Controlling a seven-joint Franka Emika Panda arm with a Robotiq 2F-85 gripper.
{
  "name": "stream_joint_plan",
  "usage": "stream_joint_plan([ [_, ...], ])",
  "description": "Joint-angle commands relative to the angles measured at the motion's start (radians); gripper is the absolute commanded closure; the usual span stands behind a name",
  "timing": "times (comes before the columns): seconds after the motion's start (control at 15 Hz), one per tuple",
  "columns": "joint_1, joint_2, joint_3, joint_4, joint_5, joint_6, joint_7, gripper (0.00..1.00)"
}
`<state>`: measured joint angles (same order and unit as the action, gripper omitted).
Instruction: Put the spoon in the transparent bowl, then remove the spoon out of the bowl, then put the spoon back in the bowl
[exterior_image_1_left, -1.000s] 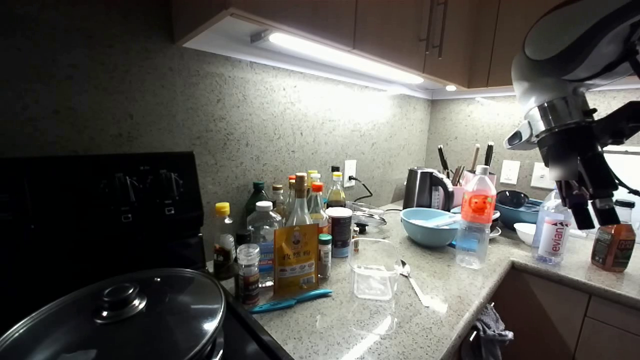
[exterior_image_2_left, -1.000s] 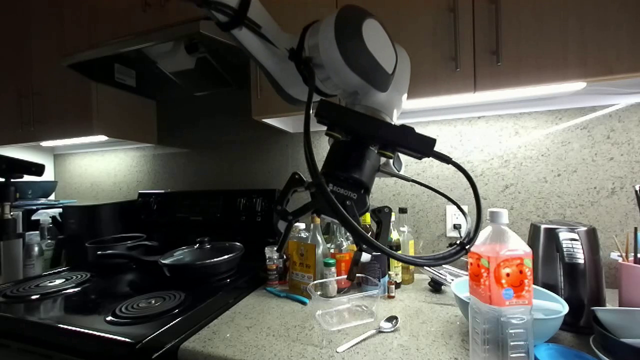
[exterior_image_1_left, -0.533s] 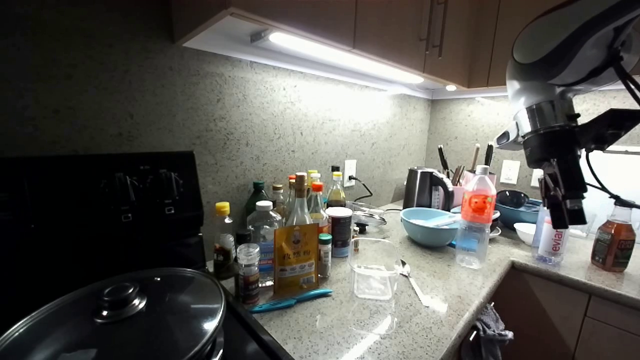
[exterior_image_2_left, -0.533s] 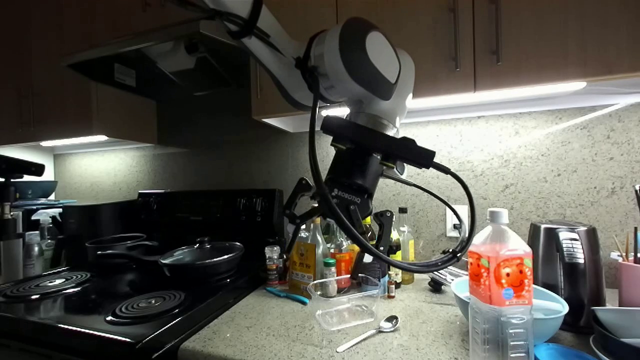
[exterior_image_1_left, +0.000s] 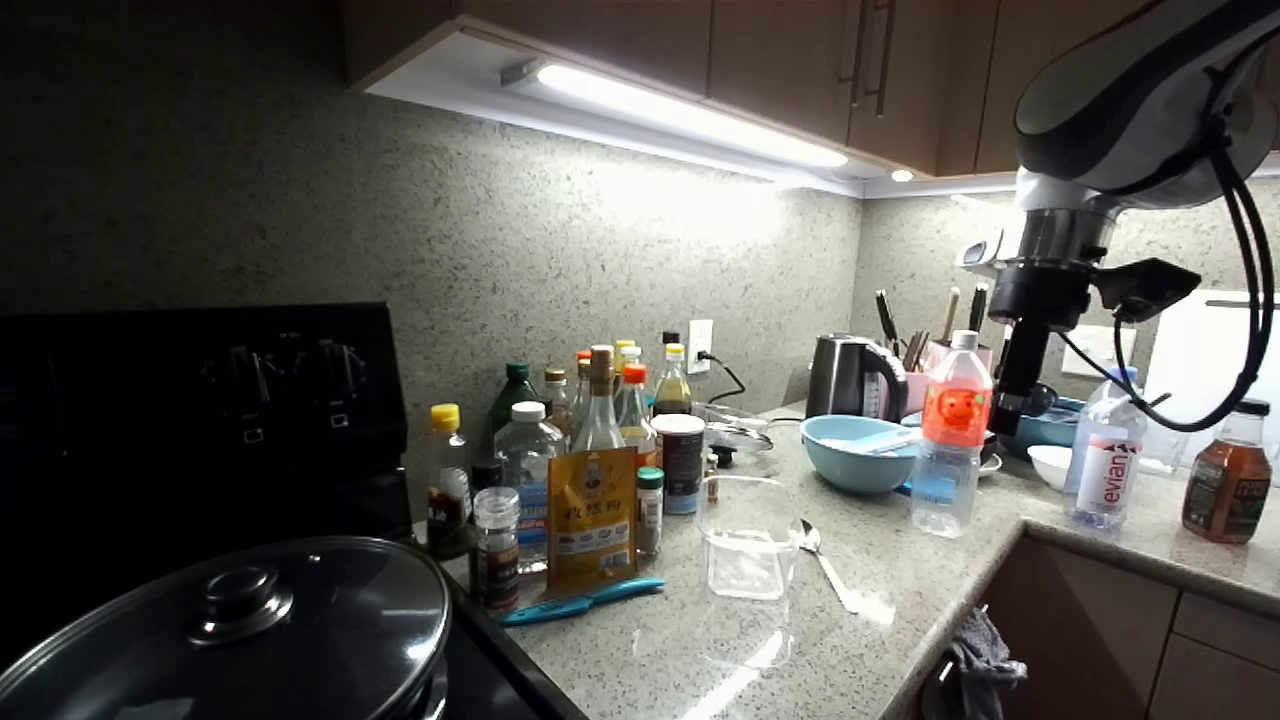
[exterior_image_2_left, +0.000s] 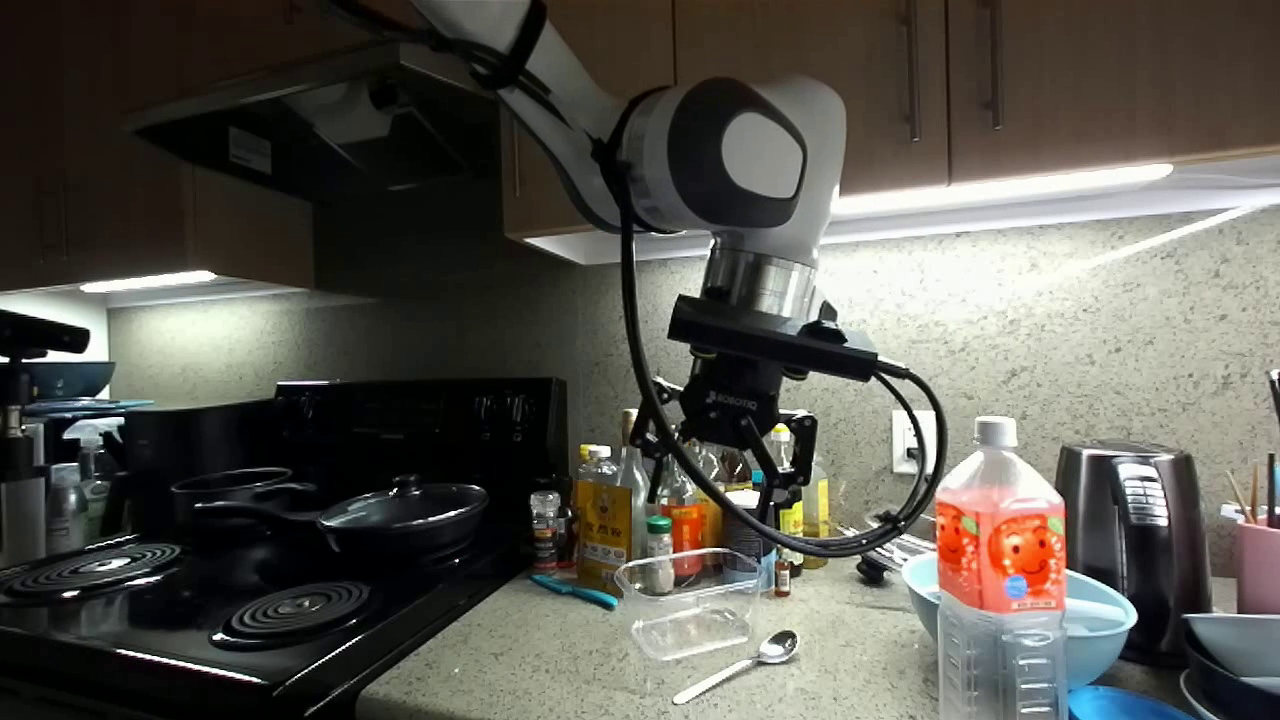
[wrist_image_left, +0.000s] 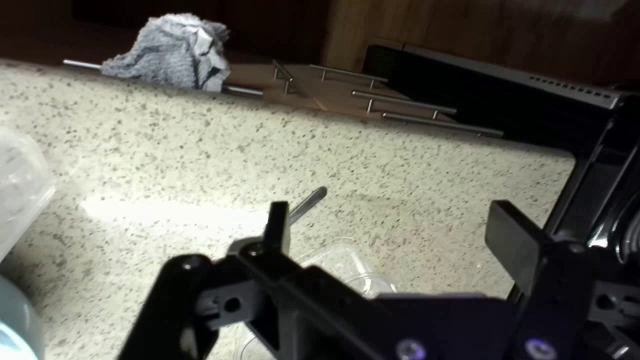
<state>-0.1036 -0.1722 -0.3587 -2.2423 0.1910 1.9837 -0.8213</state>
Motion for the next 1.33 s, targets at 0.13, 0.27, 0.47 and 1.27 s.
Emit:
stream_joint_plan([
  [0.13, -0.032, 0.012, 0.035, 0.003, 0.005, 0.005, -0.003, 0.00],
  [0.27, -0.032, 0.047, 0.050, 0.002, -0.019, 0.088, 0.028, 0.00],
  [0.47, -0.035, 0.103, 0.061, 0.024, -0.020, 0.144, 0.016, 0.00],
  [1.27, -0.068, 0.298, 0.142, 0.142, -0.020, 0.129, 0.021, 0.00],
])
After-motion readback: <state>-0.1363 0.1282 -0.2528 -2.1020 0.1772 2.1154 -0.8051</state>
